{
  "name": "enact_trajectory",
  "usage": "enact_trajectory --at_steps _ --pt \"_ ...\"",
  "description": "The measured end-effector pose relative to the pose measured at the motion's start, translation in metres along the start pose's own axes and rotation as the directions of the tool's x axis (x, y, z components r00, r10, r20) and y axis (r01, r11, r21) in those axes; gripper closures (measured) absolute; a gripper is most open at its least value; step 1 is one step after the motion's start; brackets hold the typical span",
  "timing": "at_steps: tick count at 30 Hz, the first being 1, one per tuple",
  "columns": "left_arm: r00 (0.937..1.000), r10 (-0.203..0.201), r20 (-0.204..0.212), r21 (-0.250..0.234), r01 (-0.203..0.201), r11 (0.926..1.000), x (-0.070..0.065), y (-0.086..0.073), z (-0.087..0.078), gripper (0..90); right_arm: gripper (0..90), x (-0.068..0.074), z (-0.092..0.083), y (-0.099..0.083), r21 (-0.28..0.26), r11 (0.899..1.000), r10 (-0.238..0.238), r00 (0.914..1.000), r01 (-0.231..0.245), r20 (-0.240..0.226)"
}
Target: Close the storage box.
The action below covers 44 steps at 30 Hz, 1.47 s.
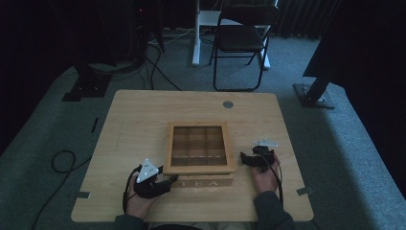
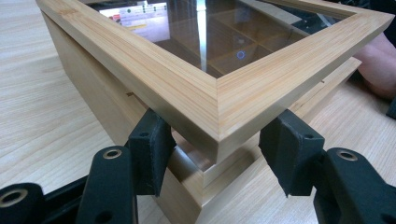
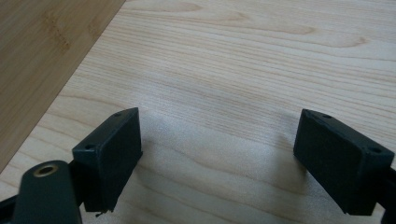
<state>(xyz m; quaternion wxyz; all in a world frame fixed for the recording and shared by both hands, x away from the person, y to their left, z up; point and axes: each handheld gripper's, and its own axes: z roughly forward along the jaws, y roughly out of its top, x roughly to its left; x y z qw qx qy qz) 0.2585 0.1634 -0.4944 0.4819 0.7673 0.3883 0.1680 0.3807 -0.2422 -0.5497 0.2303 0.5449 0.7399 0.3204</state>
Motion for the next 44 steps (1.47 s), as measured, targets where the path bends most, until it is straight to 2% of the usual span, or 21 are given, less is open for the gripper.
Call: enact_trajectory --at_steps 9,27,30,31,34,44 --pt "1.0 -0.008 -0.006 -0.008 0.007 0.9999 -0.001 -0.004 -0.006 47.7 14.7 0.0 0.0 0.0 0.0 1.0 0.0 1.0 0.0 0.0" --pt "0.9998 -0.015 -0.016 -0.004 0.015 0.9999 -0.002 -0.012 -0.02 60.1 14.6 0.0 0.0 0.0 0.0 1.0 0.0 1.0 0.0 0.0" --pt "0.9992 -0.034 -0.022 0.001 0.034 0.9994 -0.001 -0.016 -0.024 61.4 14.7 0.0 0.0 0.0 0.0 1.0 0.0 1.0 0.0 0.0" --pt "0.9988 -0.047 -0.012 -0.017 0.047 0.9988 0.001 -0.017 -0.027 61.4 14.7 0.0 0.0 0.0 0.0 1.0 0.0 1.0 0.0 0.0" --pt "0.9975 -0.063 -0.033 -0.058 0.061 0.9965 0.006 -0.014 -0.035 64.0 14.7 0.0 0.0 0.0 0.0 1.0 0.001 1.0 -0.001 0.0" --pt "0.99 -0.122 -0.071 -0.082 0.116 0.9898 0.019 -0.015 -0.038 56.2 14.7 0.0 0.0 0.0 0.0 1.0 0.001 1.0 -0.001 0.0"
